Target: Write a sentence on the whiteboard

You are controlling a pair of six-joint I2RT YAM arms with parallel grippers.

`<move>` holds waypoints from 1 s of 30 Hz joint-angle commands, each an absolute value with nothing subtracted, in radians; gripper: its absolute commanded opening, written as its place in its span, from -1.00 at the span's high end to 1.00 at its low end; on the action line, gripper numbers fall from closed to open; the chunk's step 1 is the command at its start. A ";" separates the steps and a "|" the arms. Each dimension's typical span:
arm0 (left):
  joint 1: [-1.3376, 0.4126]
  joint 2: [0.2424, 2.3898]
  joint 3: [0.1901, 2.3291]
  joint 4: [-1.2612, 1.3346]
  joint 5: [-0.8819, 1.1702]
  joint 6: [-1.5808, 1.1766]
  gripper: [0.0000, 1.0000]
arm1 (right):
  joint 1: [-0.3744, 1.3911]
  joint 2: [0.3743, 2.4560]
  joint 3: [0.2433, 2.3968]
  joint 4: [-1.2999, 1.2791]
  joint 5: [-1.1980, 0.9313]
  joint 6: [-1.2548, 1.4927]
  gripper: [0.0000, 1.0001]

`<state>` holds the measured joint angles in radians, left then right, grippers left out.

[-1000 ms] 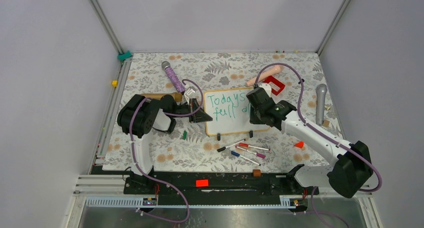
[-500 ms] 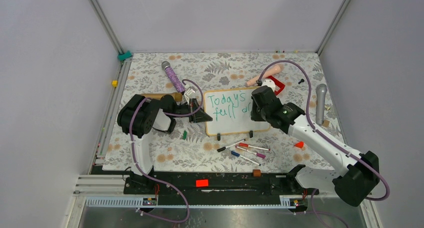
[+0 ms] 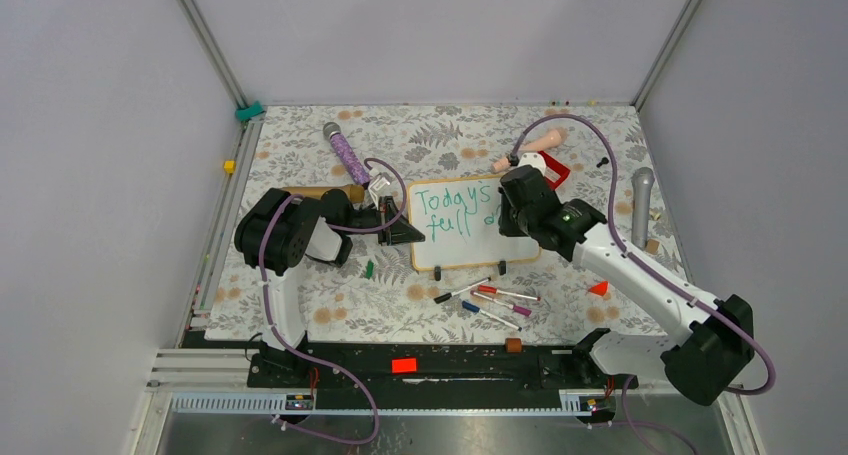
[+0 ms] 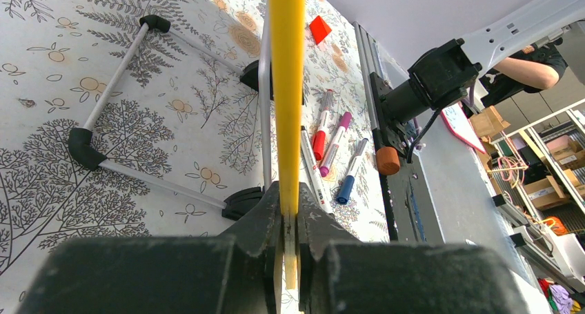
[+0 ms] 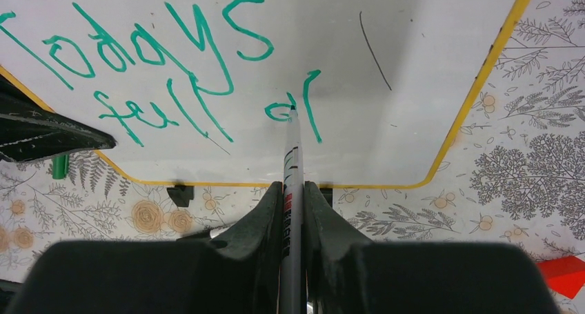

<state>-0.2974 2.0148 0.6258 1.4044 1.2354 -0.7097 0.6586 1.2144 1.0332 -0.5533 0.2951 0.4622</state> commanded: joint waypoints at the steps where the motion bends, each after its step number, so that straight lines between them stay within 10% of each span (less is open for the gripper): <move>1: -0.300 1.968 0.634 1.480 1.286 -0.686 1.00 | 0.650 1.243 1.100 -0.531 0.310 0.436 1.00; 30: -0.301 1.972 0.637 1.480 1.287 -0.686 1.00 | 0.649 1.199 1.103 -0.568 0.394 0.444 1.00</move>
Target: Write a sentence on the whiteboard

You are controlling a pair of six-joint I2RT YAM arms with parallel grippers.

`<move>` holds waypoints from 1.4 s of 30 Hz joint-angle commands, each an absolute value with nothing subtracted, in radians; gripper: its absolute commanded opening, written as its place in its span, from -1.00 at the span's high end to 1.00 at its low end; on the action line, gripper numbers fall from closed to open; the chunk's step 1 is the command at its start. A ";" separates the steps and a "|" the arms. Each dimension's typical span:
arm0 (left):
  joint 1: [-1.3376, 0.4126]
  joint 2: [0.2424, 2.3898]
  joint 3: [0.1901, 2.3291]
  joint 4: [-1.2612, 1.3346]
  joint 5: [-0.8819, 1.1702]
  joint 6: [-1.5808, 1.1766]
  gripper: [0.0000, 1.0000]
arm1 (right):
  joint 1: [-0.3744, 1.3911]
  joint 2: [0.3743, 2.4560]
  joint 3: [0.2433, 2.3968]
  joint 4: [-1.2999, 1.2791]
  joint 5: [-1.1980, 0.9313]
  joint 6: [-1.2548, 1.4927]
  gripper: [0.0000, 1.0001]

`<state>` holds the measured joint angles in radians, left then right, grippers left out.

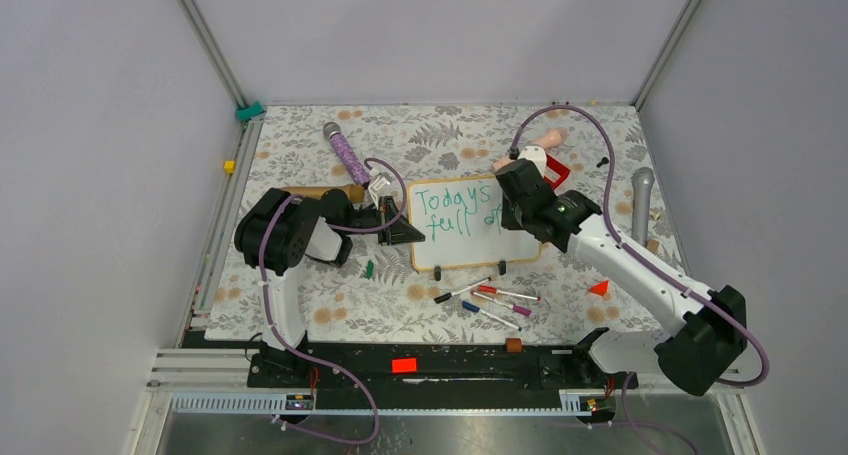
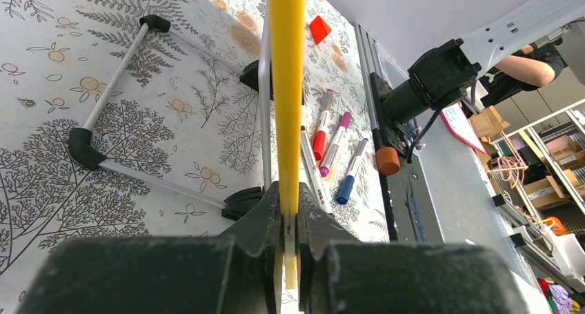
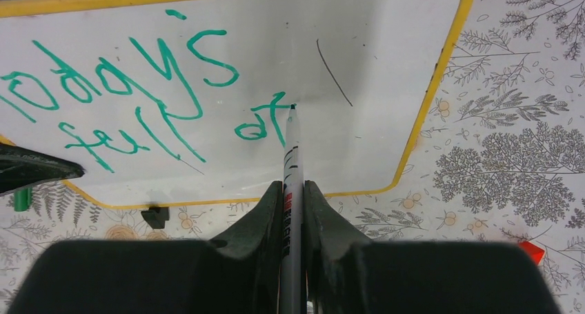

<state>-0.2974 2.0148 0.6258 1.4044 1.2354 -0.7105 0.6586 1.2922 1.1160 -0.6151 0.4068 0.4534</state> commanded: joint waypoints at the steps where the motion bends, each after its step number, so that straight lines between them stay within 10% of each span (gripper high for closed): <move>1: -0.300 1.973 0.637 1.480 1.287 -0.686 1.00 | 0.650 1.174 1.086 -0.548 0.374 0.436 1.00; 24: -0.256 1.976 0.655 1.480 1.219 -0.703 1.00 | 0.675 1.086 0.981 -0.501 0.175 0.451 1.00; 42: -0.247 1.975 0.678 1.481 1.232 -0.717 1.00 | 0.949 1.155 0.974 -0.487 0.419 0.617 1.00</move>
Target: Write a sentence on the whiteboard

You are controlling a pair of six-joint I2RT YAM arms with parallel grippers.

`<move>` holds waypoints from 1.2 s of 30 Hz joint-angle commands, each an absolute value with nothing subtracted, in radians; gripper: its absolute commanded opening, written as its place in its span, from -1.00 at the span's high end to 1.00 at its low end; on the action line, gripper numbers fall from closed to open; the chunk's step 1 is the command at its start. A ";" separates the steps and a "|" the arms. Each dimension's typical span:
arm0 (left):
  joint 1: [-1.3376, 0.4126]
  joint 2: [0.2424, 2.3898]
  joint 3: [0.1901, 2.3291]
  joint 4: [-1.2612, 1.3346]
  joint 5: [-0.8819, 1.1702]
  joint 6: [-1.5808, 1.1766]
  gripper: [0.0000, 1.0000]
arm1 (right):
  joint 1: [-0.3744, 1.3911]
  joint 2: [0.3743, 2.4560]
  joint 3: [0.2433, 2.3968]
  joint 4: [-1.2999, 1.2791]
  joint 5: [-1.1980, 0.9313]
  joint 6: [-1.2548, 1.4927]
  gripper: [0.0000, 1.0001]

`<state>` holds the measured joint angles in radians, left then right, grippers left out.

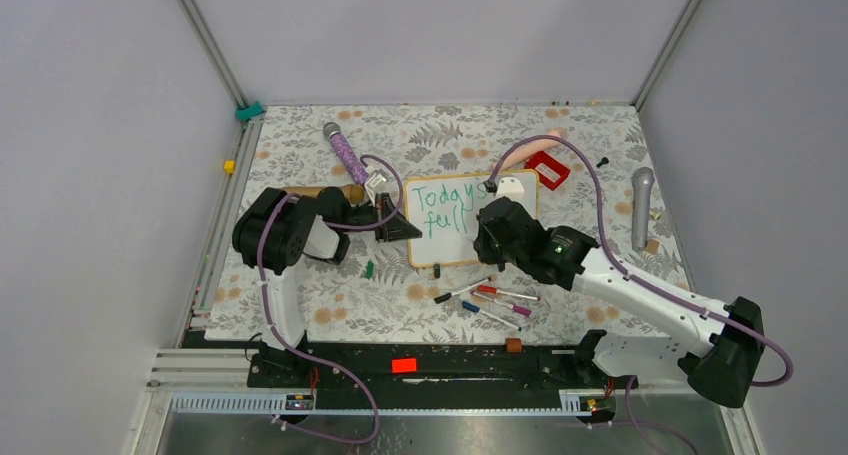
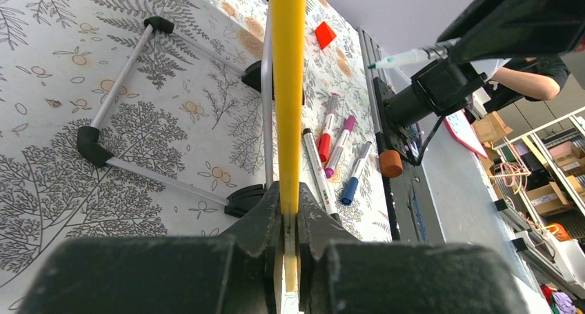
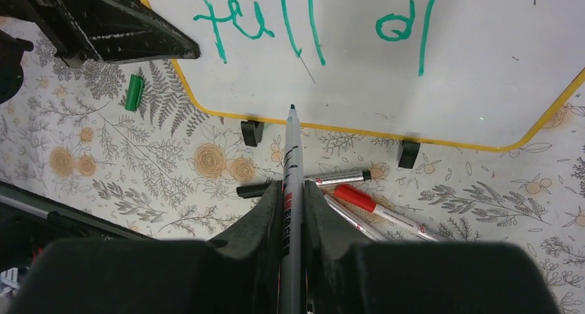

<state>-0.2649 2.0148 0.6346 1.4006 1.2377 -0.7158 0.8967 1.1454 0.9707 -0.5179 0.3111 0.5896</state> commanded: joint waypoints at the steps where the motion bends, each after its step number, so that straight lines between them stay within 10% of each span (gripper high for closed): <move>1: -0.245 1.974 0.679 1.480 1.234 -0.720 1.00 | 0.971 1.162 0.981 -0.487 0.440 0.606 1.00; 36: -0.247 1.980 0.673 1.480 1.237 -0.724 1.00 | 1.083 1.488 1.183 -0.511 0.633 0.538 1.00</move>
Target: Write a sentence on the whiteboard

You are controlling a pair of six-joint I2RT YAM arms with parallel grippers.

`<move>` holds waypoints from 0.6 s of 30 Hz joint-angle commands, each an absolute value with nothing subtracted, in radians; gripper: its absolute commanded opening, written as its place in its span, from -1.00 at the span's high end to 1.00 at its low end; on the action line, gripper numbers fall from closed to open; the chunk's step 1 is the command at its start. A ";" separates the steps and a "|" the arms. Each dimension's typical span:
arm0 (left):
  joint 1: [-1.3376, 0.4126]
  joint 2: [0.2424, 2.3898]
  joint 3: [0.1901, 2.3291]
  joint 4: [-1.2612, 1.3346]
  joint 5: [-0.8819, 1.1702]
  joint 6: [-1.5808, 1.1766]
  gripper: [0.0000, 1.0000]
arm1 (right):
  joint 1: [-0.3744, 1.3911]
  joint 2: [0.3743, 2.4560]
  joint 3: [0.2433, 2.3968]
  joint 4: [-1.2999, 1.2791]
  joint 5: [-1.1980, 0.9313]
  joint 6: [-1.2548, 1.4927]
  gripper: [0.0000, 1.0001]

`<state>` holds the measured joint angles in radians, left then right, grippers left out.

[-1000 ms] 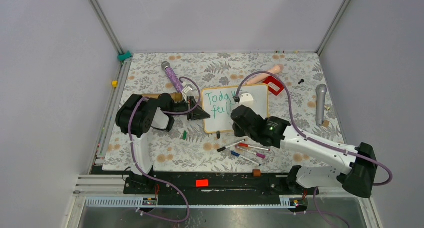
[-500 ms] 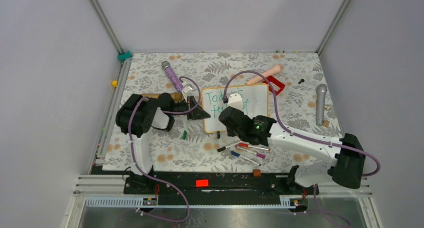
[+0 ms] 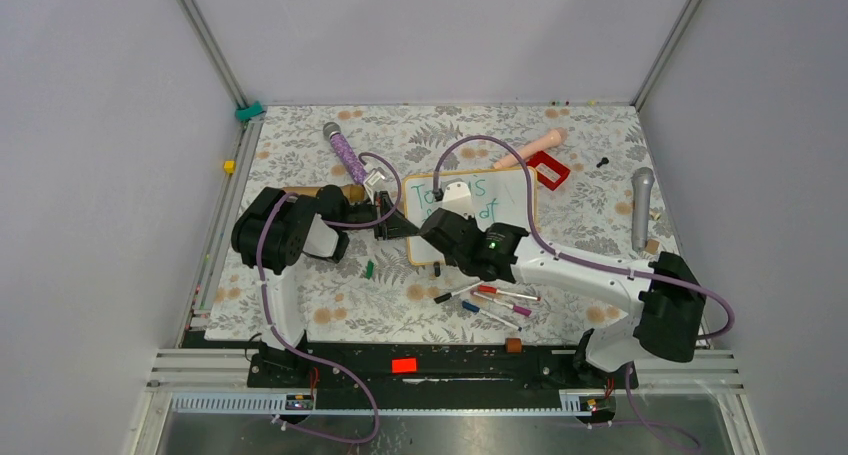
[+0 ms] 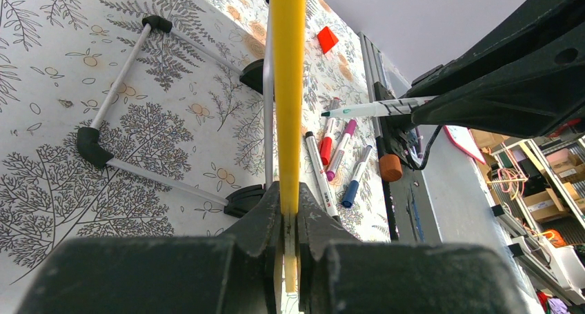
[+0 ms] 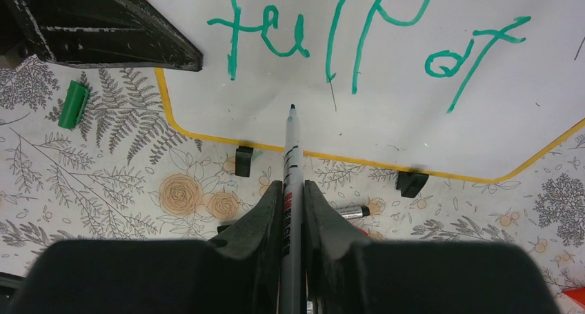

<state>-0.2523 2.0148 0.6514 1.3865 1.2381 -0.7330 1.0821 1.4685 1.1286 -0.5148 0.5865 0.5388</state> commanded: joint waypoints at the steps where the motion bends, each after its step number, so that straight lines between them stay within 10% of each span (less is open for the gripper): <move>1: -0.248 1.979 0.674 1.480 1.236 -0.724 1.00 | 1.081 1.492 1.187 -0.510 0.631 0.538 1.00; 18: -0.248 1.979 0.672 1.481 1.235 -0.726 1.00 | 1.073 1.581 1.187 -0.478 0.588 0.548 1.00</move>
